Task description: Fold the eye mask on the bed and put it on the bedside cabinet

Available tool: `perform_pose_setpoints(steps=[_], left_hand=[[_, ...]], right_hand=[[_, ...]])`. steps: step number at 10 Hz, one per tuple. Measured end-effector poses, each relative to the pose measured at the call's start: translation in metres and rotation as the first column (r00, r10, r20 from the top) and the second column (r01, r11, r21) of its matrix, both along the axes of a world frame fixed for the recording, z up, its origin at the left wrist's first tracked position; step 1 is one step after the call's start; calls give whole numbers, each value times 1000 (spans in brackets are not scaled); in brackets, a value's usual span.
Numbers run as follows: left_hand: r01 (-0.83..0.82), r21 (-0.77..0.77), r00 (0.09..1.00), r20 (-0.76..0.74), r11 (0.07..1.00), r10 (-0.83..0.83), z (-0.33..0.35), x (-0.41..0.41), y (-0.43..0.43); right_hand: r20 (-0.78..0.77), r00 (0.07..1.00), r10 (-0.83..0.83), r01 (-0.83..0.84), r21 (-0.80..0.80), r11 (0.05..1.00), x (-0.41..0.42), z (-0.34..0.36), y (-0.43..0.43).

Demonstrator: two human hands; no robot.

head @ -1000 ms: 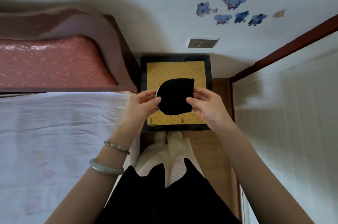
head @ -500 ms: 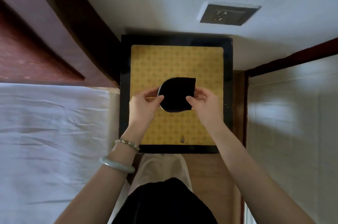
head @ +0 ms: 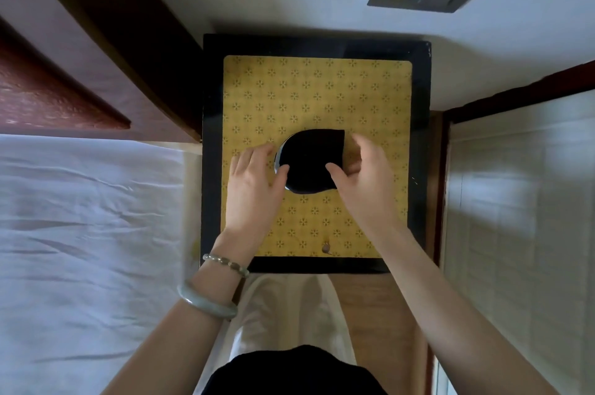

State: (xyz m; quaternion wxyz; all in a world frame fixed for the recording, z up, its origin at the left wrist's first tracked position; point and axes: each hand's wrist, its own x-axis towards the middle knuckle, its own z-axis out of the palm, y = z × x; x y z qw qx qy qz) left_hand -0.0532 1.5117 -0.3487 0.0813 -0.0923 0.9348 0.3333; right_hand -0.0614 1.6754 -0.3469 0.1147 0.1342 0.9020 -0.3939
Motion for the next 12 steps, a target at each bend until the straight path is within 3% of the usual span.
perform_pose_setpoints(steps=[1, 2, 3, 7, 9, 11, 12], left_hand=[[252, -297, 958, -58, 921, -280, -2, 6, 2], [452, -452, 860, -8, 769, -510, -11, 12, 5], [524, -530, 803, 45, 667, -594, -25, 15, 4], [531, -589, 785, 71, 609, -616, -37, 9, 4], [542, -617, 734, 18, 570, -679, -40, 12, -7], [563, -572, 764, 86, 596, -639, -39, 8, -5], [635, -534, 742, 219, 559, -634, -25, 6, -4]], right_hand=[[-183, 942, 280, -219, 296, 930, 6, -2, 2], [-104, 815, 570, -457, 489, 743, 9, -11, 3], [35, 737, 675, -567, 577, 588, 9, -23, 4], [86, 727, 681, -590, 587, 555, 6, -33, 5], [25, 696, 718, -593, 583, 555, 18, -35, 14], [72, 715, 696, -611, 548, 571, 15, -37, 11], [145, 697, 702, -660, 513, 549, 15, -24, 10]])
